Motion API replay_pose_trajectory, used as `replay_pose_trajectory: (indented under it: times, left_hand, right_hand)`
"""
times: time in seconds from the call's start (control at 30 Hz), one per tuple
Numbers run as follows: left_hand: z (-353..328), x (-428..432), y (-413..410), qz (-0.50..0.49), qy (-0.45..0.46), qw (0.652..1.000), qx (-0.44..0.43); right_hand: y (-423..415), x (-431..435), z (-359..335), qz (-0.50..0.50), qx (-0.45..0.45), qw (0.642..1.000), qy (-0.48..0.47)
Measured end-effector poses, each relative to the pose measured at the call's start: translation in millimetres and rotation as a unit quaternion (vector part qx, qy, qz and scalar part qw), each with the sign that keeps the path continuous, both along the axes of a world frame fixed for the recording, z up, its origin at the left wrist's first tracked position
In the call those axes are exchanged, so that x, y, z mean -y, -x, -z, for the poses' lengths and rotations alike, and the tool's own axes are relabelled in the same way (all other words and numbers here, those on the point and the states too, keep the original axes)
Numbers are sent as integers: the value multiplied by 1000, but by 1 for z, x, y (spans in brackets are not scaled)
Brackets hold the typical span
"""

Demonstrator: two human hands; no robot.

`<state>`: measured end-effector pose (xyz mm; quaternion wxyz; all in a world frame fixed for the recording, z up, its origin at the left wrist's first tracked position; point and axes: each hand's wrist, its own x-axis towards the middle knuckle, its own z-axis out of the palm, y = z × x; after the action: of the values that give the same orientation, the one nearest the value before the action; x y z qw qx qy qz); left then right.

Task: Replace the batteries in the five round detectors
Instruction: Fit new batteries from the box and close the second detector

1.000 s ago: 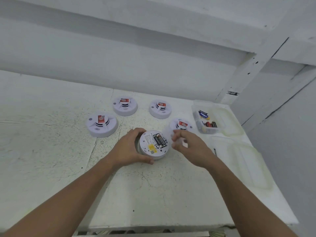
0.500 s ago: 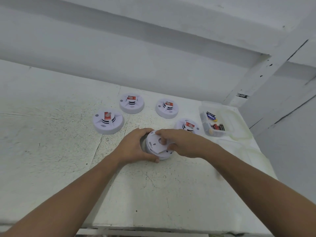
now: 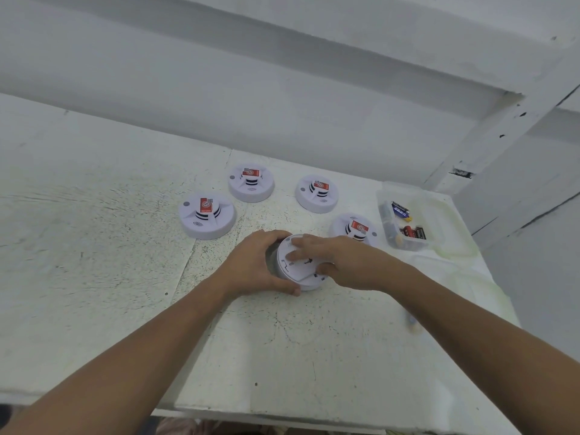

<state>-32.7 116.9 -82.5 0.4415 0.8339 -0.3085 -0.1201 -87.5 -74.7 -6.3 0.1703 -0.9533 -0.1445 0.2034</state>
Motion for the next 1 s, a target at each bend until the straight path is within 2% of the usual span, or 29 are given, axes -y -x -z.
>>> replay_pose_trajectory:
  times: [0.13, 0.27, 0.63, 1.0]
  left_hand:
    - [3, 0, -1, -1, 0, 1000, -6]
    - [1, 0, 1, 0, 8, 1000, -3]
    - [1, 1, 1, -11, 2, 1000, 3]
    - [2, 2, 3, -15, 5, 1000, 4]
  right_hand:
    - [1, 3, 6, -20, 0, 1000, 1]
    - [5, 2, 9, -7, 3, 1000, -29]
    - [14, -4, 19, 10, 38, 999, -38]
    - [23, -14, 28, 61, 54, 996, -46]
